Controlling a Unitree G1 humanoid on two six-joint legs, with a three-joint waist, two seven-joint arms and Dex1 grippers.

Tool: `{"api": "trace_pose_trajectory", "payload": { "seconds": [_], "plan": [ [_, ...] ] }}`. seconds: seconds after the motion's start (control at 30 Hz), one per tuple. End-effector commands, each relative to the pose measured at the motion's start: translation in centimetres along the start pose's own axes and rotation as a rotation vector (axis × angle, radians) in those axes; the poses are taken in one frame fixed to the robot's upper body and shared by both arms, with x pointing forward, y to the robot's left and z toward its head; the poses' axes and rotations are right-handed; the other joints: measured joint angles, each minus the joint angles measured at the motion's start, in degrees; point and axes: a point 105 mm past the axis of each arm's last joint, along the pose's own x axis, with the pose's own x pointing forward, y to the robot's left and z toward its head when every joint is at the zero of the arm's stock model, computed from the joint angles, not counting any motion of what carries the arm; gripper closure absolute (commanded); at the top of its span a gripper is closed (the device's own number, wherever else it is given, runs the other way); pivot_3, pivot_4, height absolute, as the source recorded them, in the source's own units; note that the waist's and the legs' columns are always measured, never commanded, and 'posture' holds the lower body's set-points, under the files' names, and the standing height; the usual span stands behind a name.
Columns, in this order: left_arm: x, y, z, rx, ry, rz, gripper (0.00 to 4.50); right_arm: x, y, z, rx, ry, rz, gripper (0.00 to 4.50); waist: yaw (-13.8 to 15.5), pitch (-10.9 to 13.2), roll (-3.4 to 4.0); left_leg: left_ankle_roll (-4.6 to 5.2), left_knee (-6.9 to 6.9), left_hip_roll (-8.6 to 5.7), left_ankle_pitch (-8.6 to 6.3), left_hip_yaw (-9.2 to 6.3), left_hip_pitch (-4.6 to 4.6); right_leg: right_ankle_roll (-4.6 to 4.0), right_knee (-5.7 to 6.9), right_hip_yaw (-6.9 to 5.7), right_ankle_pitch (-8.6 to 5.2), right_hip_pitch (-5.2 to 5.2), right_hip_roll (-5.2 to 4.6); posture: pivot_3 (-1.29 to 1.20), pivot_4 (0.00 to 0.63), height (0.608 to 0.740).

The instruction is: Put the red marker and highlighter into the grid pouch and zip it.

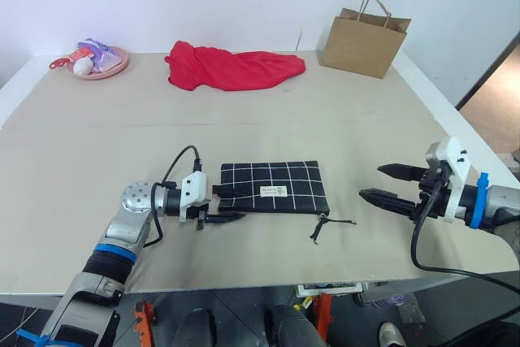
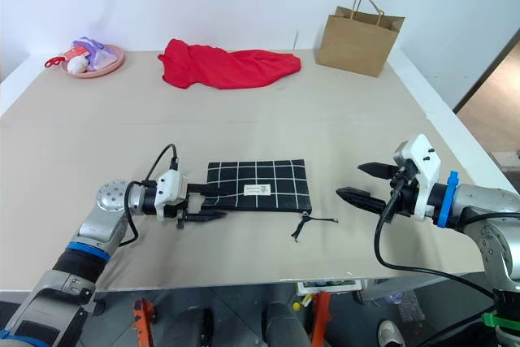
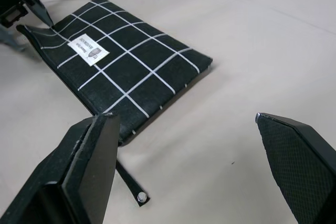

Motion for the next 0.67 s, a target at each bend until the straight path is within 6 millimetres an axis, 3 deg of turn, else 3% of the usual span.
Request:
{"api": "trace_pose_trajectory", "payload": {
  "seconds": [0.03, 0.2, 0.33, 0.53, 0.67],
  "plan": [
    [-1.0, 1.5, 3.0, -0.036, -0.122, 0.139, 0.50, -0.7, 0.1, 0.9, -0.052, -0.027, -0.018, 0.00, 0.0, 0.0, -0.01, 0.00, 0.00, 0.02, 0.00, -0.01, -0.01, 0.01, 0.00, 0.00, 0.00, 0.01, 0.00, 0.00, 0.150, 0.740],
    [-4.8, 3.5, 5.5, -0.308, -0.209, 0.361, 0.39, -1.3, -0.8, 0.9, -0.068, -0.059, -0.051, 0.00, -0.2, 0.0, 0.00, 0.00, 0.01, 0.07, 0.00, -0.03, 0.05, 0.00, 0.04, -0.02, 0.01, 0.01, 0.05, 0.00, 0.150, 0.740],
    [-9.2, 3.9, 4.5, -0.471, -0.123, 0.583, 0.39, -2.0, -1.5, -0.1, -0.057, -0.059, -0.086, 0.00, -0.2, 0.0, -0.01, 0.00, -0.06, 0.09, -0.01, -0.03, 0.29, -0.03, 0.03, -0.03, -0.03, 0.19, 0.06, 0.00, 0.150, 0.740],
    [-13.5, 2.4, 3.8, -0.514, -0.039, 0.724, 0.39, -2.3, -2.5, -1.2, -0.026, -0.055, -0.119, 0.00, -0.1, 0.0, -0.03, 0.00, -0.09, 0.06, -0.01, 0.03, 0.36, -0.06, 0.03, 0.00, -0.07, 0.23, 0.00, 0.00, 0.150, 0.740],
    [-14.2, 2.3, 3.8, -0.506, -0.051, 0.767, 0.39, -1.7, -2.9, -1.3, -0.022, -0.058, -0.115, 0.00, 0.0, 0.1, -0.05, -0.01, -0.09, 0.04, -0.01, 0.03, 0.62, -0.12, 0.03, 0.01, -0.08, 0.45, -0.02, 0.00, 0.150, 0.740]
  ]
}}
